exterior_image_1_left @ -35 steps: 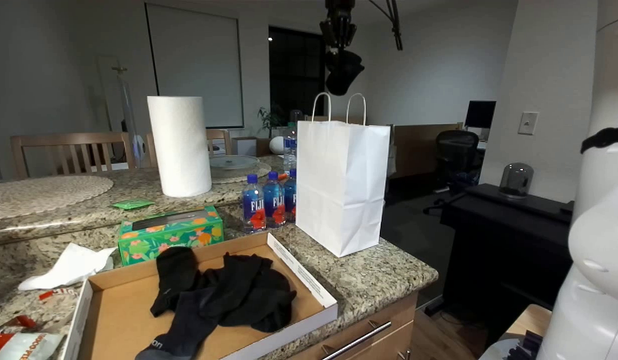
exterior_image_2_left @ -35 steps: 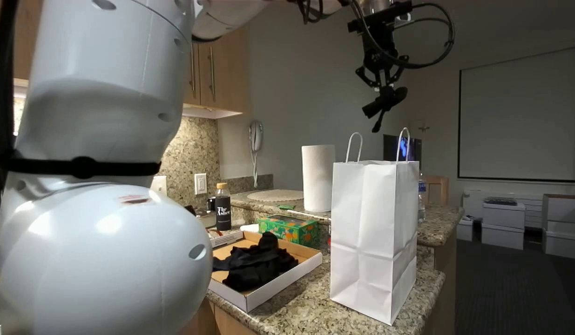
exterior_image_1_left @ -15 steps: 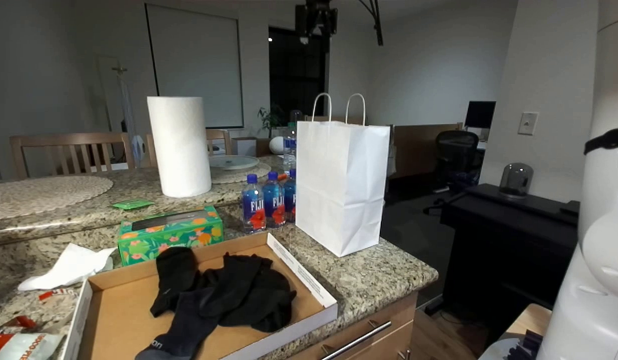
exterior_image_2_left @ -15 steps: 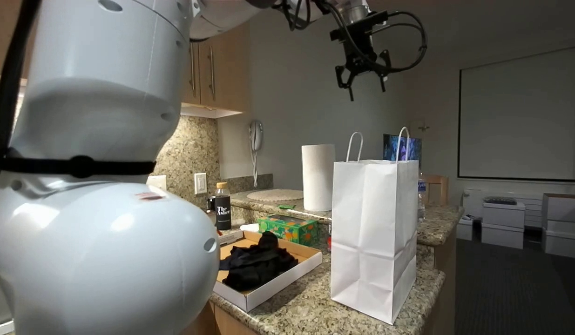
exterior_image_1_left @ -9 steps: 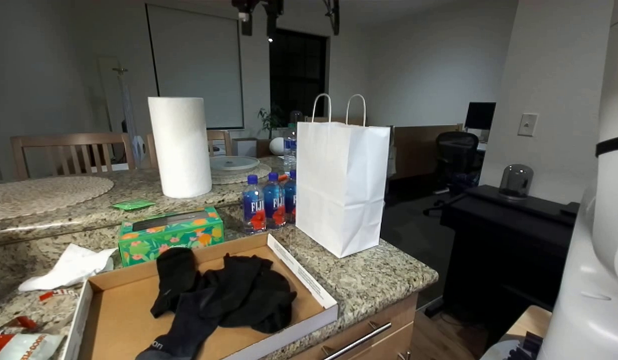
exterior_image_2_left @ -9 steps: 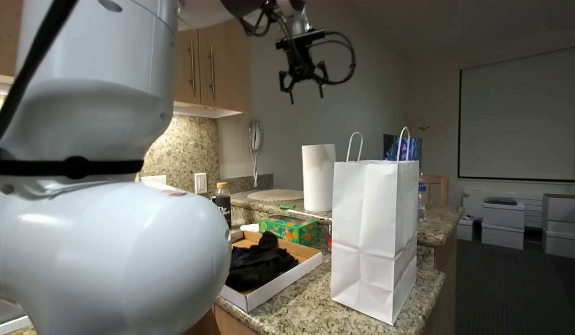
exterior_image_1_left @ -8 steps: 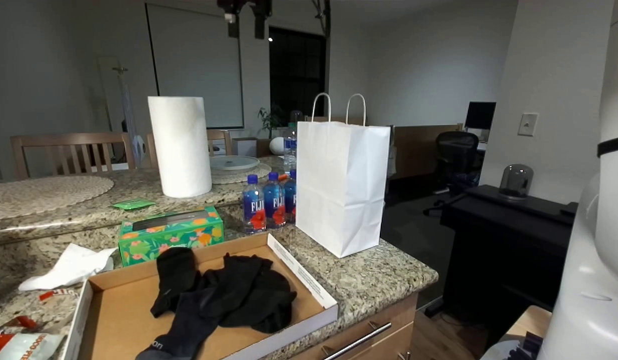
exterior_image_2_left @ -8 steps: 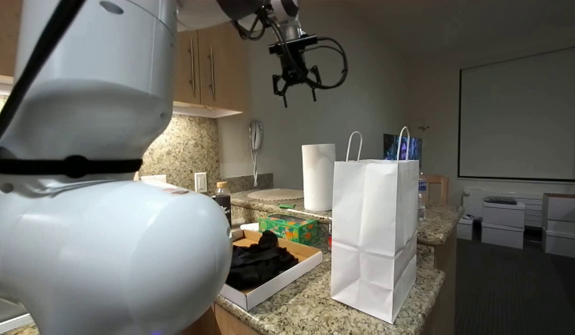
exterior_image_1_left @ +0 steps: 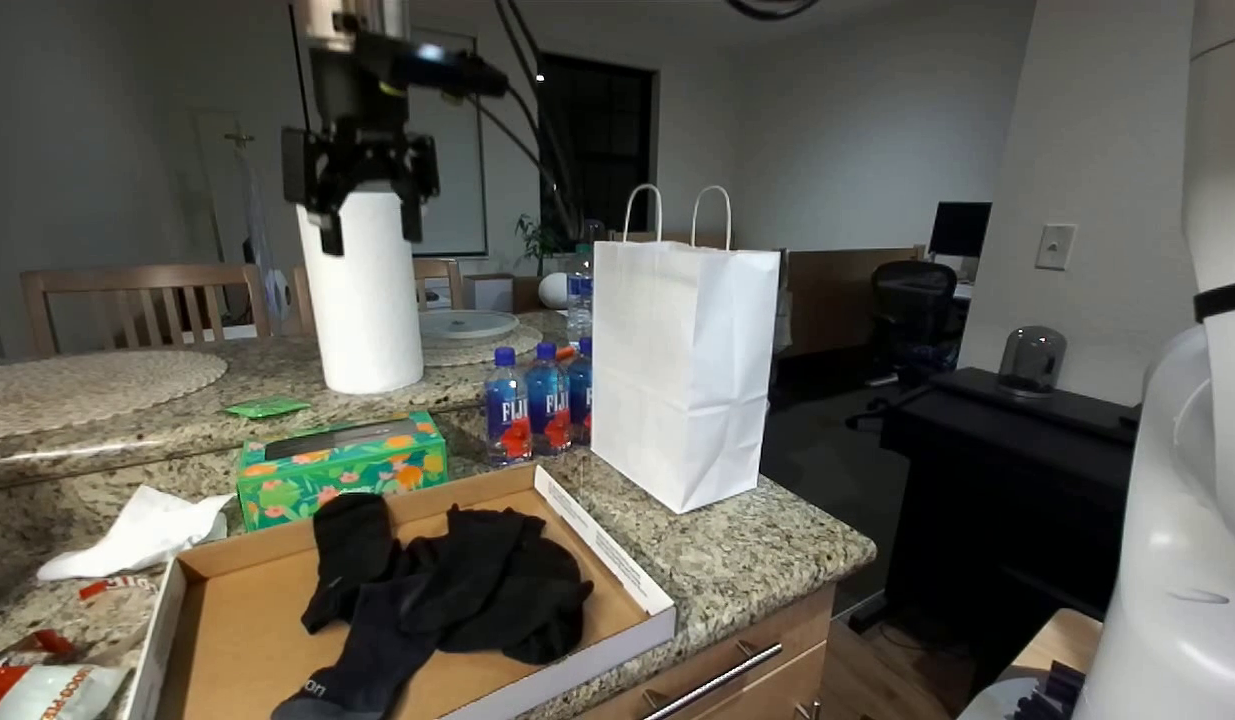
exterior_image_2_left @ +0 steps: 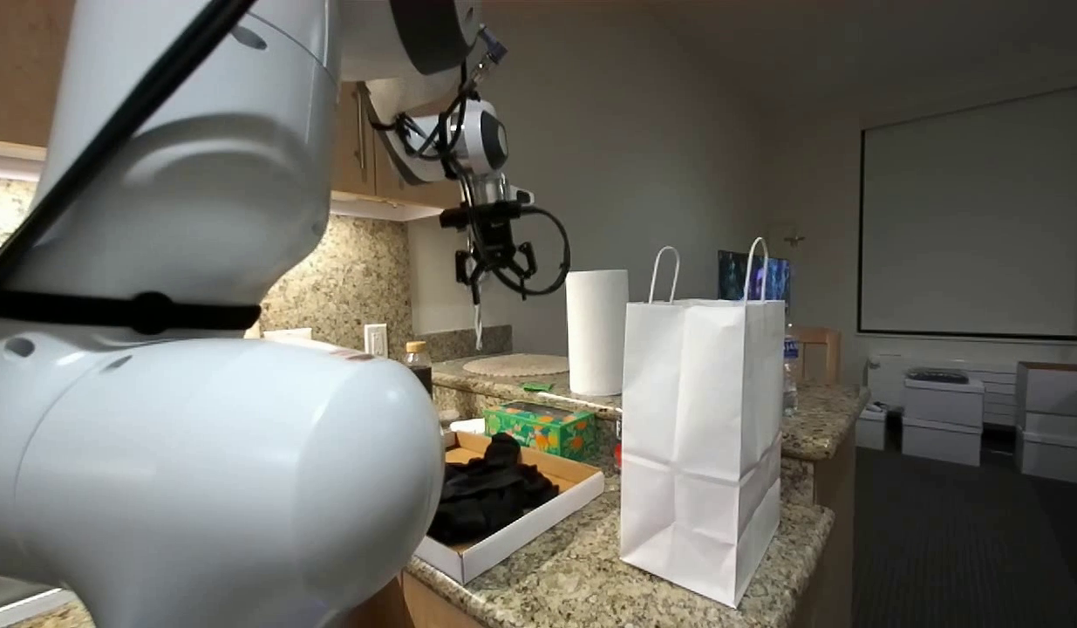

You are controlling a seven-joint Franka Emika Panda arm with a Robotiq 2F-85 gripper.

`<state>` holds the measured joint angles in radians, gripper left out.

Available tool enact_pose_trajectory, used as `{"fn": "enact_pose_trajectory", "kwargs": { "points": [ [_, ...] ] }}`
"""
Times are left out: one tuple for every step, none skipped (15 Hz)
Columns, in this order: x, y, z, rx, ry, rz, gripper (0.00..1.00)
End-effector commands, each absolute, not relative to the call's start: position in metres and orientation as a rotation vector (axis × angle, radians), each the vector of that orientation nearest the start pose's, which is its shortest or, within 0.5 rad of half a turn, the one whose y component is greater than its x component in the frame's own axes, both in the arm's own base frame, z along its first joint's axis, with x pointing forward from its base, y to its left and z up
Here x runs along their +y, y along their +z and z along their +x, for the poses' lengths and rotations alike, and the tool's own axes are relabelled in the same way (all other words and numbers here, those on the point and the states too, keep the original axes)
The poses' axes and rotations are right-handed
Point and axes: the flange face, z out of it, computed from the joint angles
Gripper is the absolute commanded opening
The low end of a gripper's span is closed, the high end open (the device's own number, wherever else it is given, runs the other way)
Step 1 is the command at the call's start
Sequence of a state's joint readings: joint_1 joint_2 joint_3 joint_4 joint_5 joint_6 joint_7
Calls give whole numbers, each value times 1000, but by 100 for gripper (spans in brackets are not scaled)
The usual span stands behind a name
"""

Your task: Place the black socks inside the white bag

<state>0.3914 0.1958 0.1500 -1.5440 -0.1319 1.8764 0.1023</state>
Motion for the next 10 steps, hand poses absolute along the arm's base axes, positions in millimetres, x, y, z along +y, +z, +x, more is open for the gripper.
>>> {"fn": "enact_pose_trajectory", "kwargs": {
  "points": [
    [309,476,546,-562,-104,-3105,100],
    [304,453,541,-504,-57,-3123,100],
    [302,436,539,-462,-19,-3128,100],
    [296,414,536,-402,31,-3136,100],
    [291,397,533,-346,60,-3138,100],
    [285,378,530,-278,86,-3151,100],
    [280,363,528,-228,101,-3149,100],
    [274,348,525,-173,110,-3154,100],
    [270,337,523,-125,116,-3151,100],
    [264,321,519,-63,126,-3143,100]
  ]
}}
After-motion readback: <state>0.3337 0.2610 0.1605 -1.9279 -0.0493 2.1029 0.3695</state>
